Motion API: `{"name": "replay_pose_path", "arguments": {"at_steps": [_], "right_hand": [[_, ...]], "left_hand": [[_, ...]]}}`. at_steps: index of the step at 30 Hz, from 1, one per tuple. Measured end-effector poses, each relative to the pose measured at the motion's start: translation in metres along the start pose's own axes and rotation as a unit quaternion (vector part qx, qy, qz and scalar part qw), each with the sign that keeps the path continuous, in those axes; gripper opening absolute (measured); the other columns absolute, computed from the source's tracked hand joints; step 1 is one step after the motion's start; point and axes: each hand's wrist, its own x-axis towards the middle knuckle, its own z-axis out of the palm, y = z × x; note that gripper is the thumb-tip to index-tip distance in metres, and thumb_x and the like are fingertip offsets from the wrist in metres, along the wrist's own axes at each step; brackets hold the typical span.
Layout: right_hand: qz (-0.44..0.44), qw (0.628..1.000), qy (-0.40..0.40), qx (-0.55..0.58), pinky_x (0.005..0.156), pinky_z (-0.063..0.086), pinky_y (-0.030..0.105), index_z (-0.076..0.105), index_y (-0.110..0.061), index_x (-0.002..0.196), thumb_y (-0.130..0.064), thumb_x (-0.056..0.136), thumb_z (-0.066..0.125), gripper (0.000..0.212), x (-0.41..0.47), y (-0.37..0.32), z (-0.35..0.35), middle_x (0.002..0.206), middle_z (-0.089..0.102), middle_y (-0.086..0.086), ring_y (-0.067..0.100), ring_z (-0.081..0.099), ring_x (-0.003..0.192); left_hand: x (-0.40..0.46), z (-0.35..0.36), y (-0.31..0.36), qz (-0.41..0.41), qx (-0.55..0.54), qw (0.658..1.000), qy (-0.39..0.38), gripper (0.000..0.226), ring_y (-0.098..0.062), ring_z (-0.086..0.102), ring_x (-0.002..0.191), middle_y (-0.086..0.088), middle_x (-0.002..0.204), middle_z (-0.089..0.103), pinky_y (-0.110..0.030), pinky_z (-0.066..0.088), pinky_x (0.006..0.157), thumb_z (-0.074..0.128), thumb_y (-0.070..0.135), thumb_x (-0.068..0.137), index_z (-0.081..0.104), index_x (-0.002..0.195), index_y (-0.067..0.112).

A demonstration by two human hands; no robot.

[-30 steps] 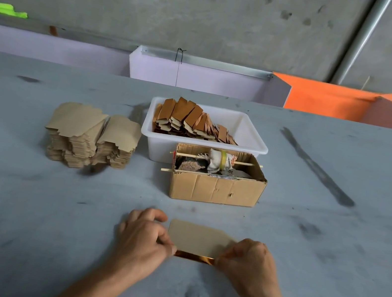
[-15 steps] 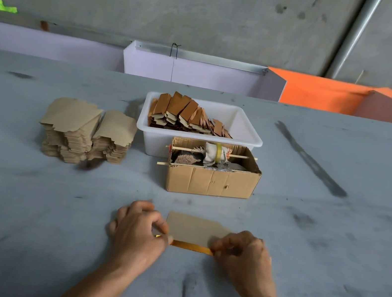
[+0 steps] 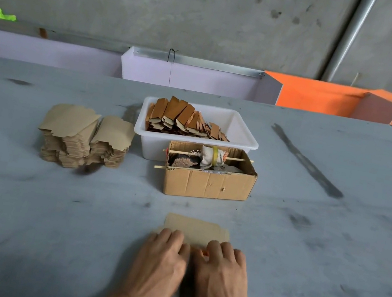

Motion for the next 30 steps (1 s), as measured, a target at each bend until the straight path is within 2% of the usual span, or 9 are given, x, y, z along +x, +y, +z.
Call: {"name": "replay_pose_path", "arguments": {"at_steps": [3, 6, 9, 12, 13, 16, 19, 24, 30], "right_hand": [[-0.01, 1.0, -0.006, 0.003, 0.045, 0.043, 0.026, 0.064, -0.02, 0.053, -0.02, 0.064, 0.041, 0.025, -0.001, 0.008, 0.002, 0.058, 0.054, 0.0, 0.022, 0.054, 0.049], [-0.002, 1.0, -0.005, 0.017, 0.046, 0.044, 0.025, 0.063, -0.02, 0.051, -0.02, 0.063, 0.039, 0.027, -0.003, 0.022, 0.001, 0.059, 0.055, 0.0, 0.023, 0.056, 0.052], [0.022, 0.999, -0.002, 0.033, 0.049, 0.044, 0.027, 0.065, -0.018, 0.052, -0.016, 0.066, 0.043, 0.026, -0.004, 0.026, -0.001, 0.061, 0.057, 0.001, 0.024, 0.058, 0.055], [0.056, 0.996, -0.043, 0.052, 0.046, 0.042, 0.032, 0.065, -0.018, 0.05, -0.008, 0.05, 0.058, 0.012, 0.001, 0.024, -0.006, 0.06, 0.056, -0.001, 0.024, 0.057, 0.056], [0.07, 0.994, -0.058, 0.061, 0.047, 0.042, 0.033, 0.066, -0.02, 0.051, -0.005, 0.048, 0.058, 0.017, 0.003, 0.025, -0.005, 0.06, 0.056, -0.001, 0.024, 0.057, 0.057], [0.111, 0.981, -0.15, 0.06, 0.073, 0.041, 0.031, 0.073, -0.026, 0.078, -0.006, 0.072, 0.05, 0.031, 0.016, 0.031, -0.004, 0.082, 0.062, -0.006, 0.02, 0.055, 0.086], [0.127, 0.971, -0.176, 0.101, 0.084, 0.038, 0.026, 0.071, -0.028, 0.094, -0.016, 0.082, 0.046, 0.03, 0.023, 0.039, 0.001, 0.098, 0.062, -0.009, 0.016, 0.05, 0.099], [0.143, 0.966, -0.139, 0.161, 0.085, 0.043, 0.028, 0.071, -0.023, 0.102, -0.013, 0.084, 0.054, 0.027, 0.044, 0.048, 0.007, 0.106, 0.065, -0.004, 0.02, 0.054, 0.103], [0.084, 0.959, -0.225, 0.147, 0.095, 0.04, 0.031, 0.059, -0.026, 0.125, -0.026, 0.091, 0.056, 0.034, 0.072, 0.054, 0.024, 0.127, 0.05, -0.003, 0.021, 0.042, 0.114]], "left_hand": [[0.003, 0.0, -0.002, -0.012, -0.001, 1.0, 0.005, 0.019, -0.018, 0.058, 0.054, 0.0, 0.059, 0.053, -0.025, 0.042, 0.044, 0.065, 0.02, 0.069, 0.064, 0.05, 0.015], [-0.001, -0.003, -0.011, -0.054, -0.035, 0.998, -0.021, 0.029, -0.017, 0.059, 0.054, 0.0, 0.06, 0.054, -0.028, 0.042, 0.043, 0.09, 0.013, 0.047, 0.061, 0.048, 0.014], [-0.01, -0.002, -0.016, -0.082, -0.086, 0.991, -0.059, 0.029, -0.015, 0.059, 0.063, 0.003, 0.068, 0.055, -0.027, 0.046, 0.05, 0.084, 0.001, 0.044, 0.061, 0.053, 0.015], [-0.003, 0.0, -0.024, -0.135, -0.102, 0.982, -0.086, 0.005, -0.015, 0.059, 0.089, 0.005, 0.092, 0.057, -0.026, 0.043, 0.071, 0.064, 0.009, 0.076, 0.065, 0.076, 0.013], [0.004, 0.002, -0.029, -0.158, -0.118, 0.978, -0.066, 0.011, -0.016, 0.057, 0.096, 0.005, 0.1, 0.056, -0.027, 0.04, 0.077, 0.053, 0.012, 0.084, 0.064, 0.086, 0.014], [0.033, 0.008, -0.047, -0.173, -0.152, 0.973, -0.016, 0.02, -0.017, 0.052, 0.108, 0.003, 0.111, 0.055, -0.027, 0.039, 0.086, 0.05, 0.02, 0.092, 0.064, 0.107, 0.019], [0.055, 0.015, -0.056, -0.176, -0.187, 0.961, -0.103, 0.032, -0.018, 0.051, 0.112, 0.0, 0.115, 0.054, -0.027, 0.039, 0.087, 0.062, 0.031, 0.088, 0.06, 0.117, 0.018], [0.068, 0.019, -0.059, -0.201, -0.212, 0.943, -0.161, 0.025, -0.017, 0.057, 0.103, 0.002, 0.108, 0.059, -0.028, 0.045, 0.085, 0.071, 0.028, 0.081, 0.063, 0.103, 0.02], [0.073, 0.016, -0.062, -0.207, -0.214, 0.935, -0.191, 0.014, -0.018, 0.057, 0.094, 0.006, 0.092, 0.052, -0.029, 0.045, 0.08, 0.073, 0.026, 0.079, 0.062, 0.086, 0.021]]}}
